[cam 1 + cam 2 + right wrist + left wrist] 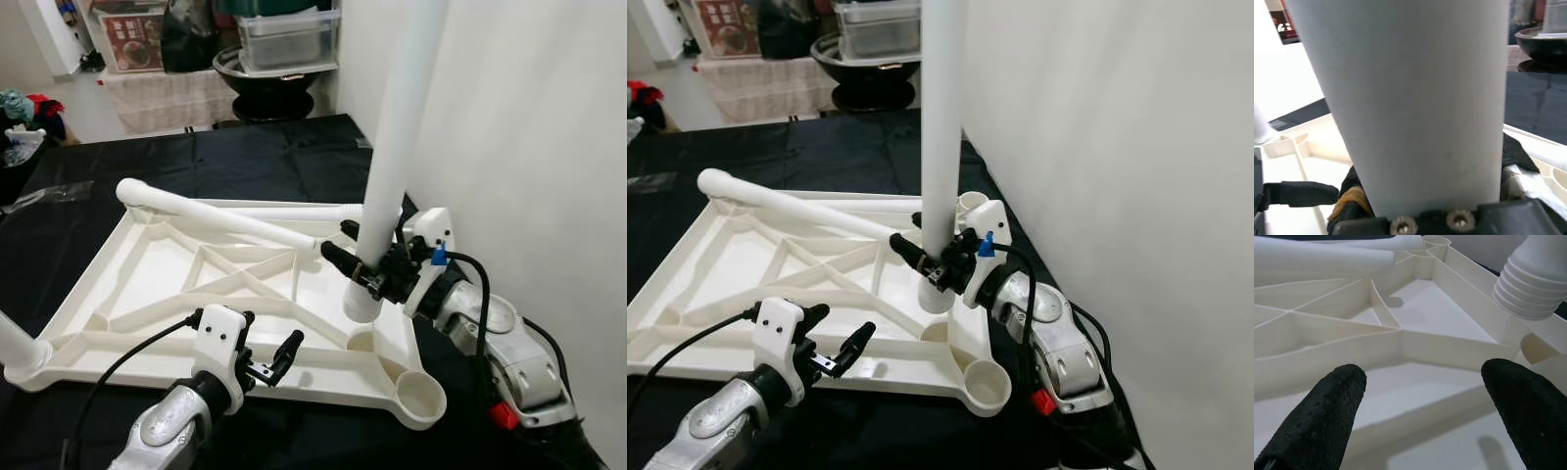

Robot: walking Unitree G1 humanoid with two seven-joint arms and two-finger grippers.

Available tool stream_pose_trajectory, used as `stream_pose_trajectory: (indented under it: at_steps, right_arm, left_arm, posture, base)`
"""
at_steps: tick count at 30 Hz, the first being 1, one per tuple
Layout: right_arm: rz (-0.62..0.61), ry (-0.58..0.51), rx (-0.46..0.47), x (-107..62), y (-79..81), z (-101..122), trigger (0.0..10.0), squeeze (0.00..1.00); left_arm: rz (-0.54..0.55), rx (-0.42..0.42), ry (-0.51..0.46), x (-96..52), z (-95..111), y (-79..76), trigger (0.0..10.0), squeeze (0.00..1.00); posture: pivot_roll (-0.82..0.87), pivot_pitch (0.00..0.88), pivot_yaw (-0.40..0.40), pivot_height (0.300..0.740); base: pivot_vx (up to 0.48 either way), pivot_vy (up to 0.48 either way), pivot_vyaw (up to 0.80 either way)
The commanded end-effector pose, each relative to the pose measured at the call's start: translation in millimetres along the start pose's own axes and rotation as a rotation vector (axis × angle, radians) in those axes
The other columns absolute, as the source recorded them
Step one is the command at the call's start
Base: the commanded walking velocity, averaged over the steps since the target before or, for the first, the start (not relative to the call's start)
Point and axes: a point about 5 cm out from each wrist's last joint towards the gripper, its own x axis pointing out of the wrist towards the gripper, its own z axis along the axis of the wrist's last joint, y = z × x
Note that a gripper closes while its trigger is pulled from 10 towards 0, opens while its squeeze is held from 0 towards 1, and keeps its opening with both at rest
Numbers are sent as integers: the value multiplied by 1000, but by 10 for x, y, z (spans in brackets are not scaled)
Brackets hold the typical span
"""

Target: Building children table

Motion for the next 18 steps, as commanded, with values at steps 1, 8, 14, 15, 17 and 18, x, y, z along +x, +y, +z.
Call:
stream_pose_trajectory:
  at_steps: [1,8,14,15,17,18]
  right_arm:
    - [10,-9,0,-1,-1,36,10000,0]
    - [17,-6,0,0,12,30,10000,0]
    - [23,-5,4,10,25,27,10000,0]
    - [23,-5,4,10,25,27,10000,0]
    - [24,-5,5,12,27,26,10000,0]
    - [25,-5,6,14,28,25,10000,0]
  left_arm:
    - [1,-13,15,-21,-10,-11,10000,0]
    - [14,-11,18,-24,-8,10,10000,0]
    - [25,6,15,-19,4,31,10000,0]
    - [25,6,15,-19,4,31,10000,0]
    - [25,9,15,-16,8,33,10000,0]
    - [25,12,15,-12,13,33,10000,0]
  posture:
    - [-72,32,-19,740]
    - [-71,33,-21,740]
    - [-70,32,-21,740]
    - [-70,32,-21,740]
    - [-70,31,-21,740]
    - [-70,31,-20,740]
  base:
    - [0,0,0]
    - [0,0,0]
    - [-247,0,0]
    - [-255,0,0]
    - [-262,0,0]
    - [-259,0,0]
